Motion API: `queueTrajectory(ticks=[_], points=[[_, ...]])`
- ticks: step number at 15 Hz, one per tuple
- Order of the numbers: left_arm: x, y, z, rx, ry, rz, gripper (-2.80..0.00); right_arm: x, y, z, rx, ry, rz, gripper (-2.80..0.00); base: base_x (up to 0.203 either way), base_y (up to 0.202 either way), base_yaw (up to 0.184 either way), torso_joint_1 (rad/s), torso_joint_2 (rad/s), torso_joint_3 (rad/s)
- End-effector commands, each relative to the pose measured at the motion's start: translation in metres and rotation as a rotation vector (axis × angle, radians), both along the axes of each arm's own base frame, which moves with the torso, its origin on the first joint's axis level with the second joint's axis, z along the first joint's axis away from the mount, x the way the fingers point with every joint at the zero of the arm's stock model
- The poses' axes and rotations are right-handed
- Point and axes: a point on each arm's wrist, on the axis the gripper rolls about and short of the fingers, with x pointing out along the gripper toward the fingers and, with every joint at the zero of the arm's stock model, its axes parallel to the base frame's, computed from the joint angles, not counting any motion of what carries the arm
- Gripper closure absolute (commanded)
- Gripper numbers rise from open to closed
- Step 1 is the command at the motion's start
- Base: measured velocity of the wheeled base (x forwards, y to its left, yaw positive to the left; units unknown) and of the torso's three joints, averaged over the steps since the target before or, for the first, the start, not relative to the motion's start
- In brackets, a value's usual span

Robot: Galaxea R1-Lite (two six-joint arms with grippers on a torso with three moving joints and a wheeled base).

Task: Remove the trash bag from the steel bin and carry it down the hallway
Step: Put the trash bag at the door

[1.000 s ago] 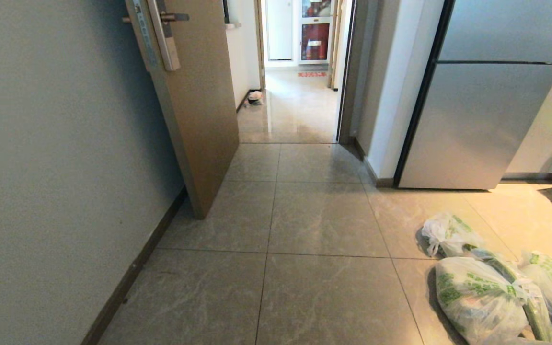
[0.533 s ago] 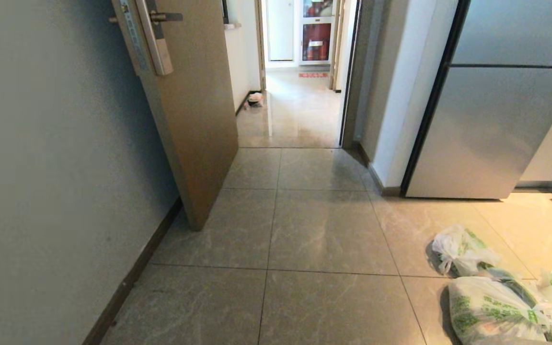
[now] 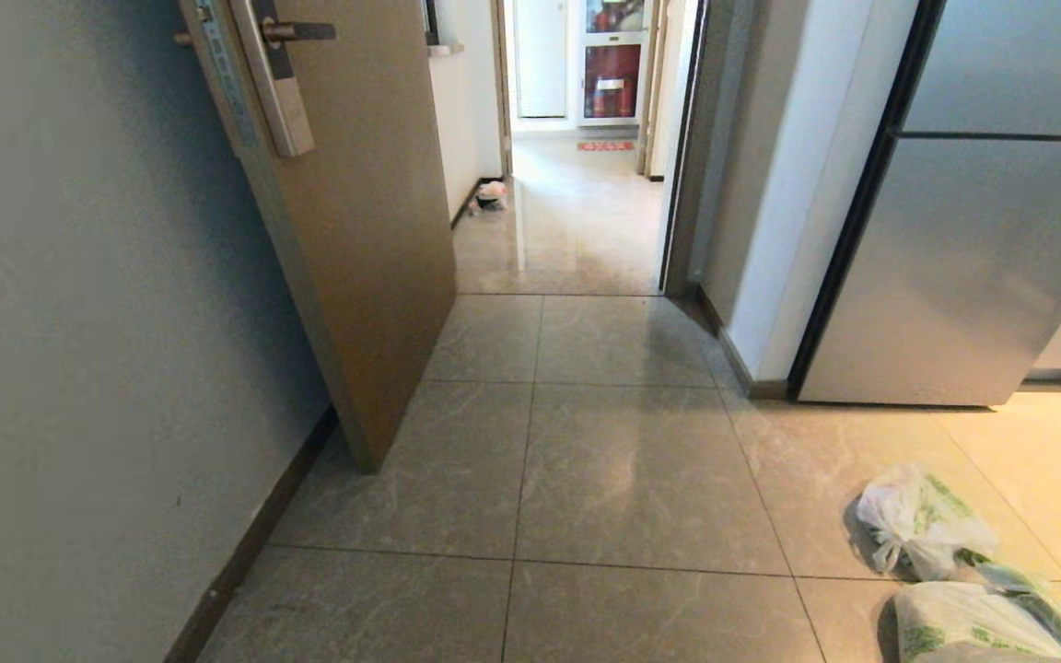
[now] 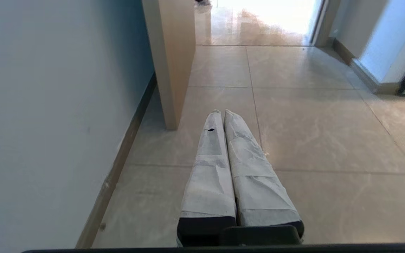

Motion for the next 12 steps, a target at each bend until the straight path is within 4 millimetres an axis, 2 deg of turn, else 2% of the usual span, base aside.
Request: queueTrajectory(ticks=[1,12], points=[[0.0000,0.0000,0.0000,0.000,0.000,0.001,0.00,0.0001,0.0000,-0.0001,0.000,0.002,0.000,0.00,0.191,0.000,0.005,0.003,0.01,0.002],[0.0000,0.0000,-0.0001,0.000,0.001,0.001,0.00,0.0001,0.0000,-0.0001,0.000,0.002,0.000,0.00,0.192,0.000,0.001,0.002,0.00,0.003]])
